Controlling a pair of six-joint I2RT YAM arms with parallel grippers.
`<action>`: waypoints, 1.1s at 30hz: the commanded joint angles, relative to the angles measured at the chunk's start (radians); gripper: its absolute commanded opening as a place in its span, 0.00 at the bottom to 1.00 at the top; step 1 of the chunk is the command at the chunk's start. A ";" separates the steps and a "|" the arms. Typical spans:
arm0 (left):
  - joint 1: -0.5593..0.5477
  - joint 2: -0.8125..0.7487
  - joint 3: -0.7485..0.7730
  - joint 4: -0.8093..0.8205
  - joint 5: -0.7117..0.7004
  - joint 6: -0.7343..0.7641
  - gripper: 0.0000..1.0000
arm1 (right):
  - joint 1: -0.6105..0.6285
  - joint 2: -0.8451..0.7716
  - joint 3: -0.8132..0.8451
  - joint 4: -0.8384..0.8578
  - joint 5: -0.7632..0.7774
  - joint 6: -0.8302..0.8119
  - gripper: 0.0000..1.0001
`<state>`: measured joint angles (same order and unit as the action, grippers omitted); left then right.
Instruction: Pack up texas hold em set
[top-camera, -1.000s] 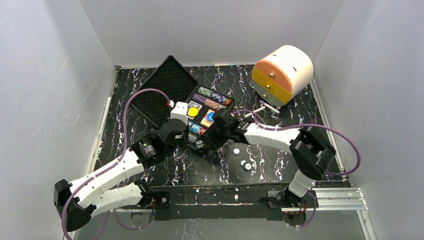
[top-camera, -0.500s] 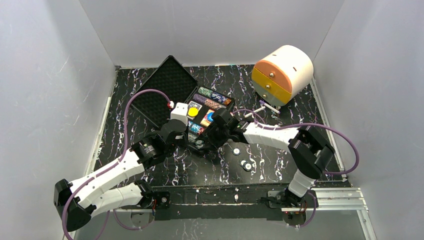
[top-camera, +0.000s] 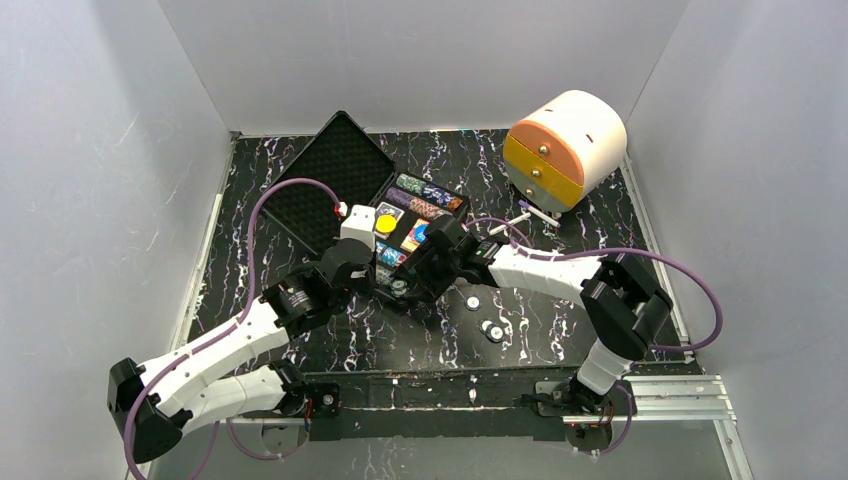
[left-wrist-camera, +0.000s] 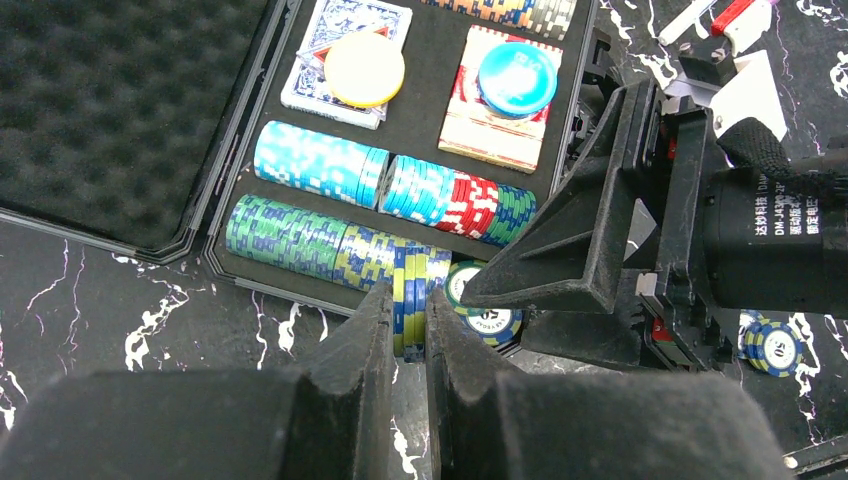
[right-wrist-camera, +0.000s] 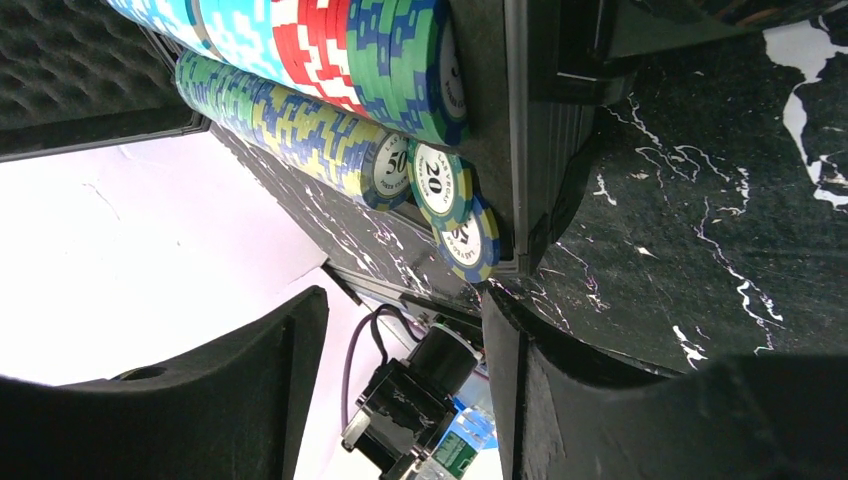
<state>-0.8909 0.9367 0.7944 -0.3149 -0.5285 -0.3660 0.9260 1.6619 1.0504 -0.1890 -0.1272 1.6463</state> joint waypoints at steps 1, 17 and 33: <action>0.007 -0.024 0.000 0.013 -0.036 0.004 0.00 | 0.004 -0.010 0.006 -0.033 -0.003 0.012 0.67; 0.006 -0.027 0.000 0.009 -0.041 0.006 0.00 | 0.004 0.039 0.017 -0.029 0.016 0.010 0.53; 0.006 -0.039 -0.003 0.005 -0.051 0.004 0.00 | 0.002 0.087 0.063 -0.027 0.101 -0.017 0.31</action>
<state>-0.8909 0.9195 0.7933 -0.3164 -0.5430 -0.3626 0.9260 1.7412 1.0763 -0.2096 -0.0837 1.6398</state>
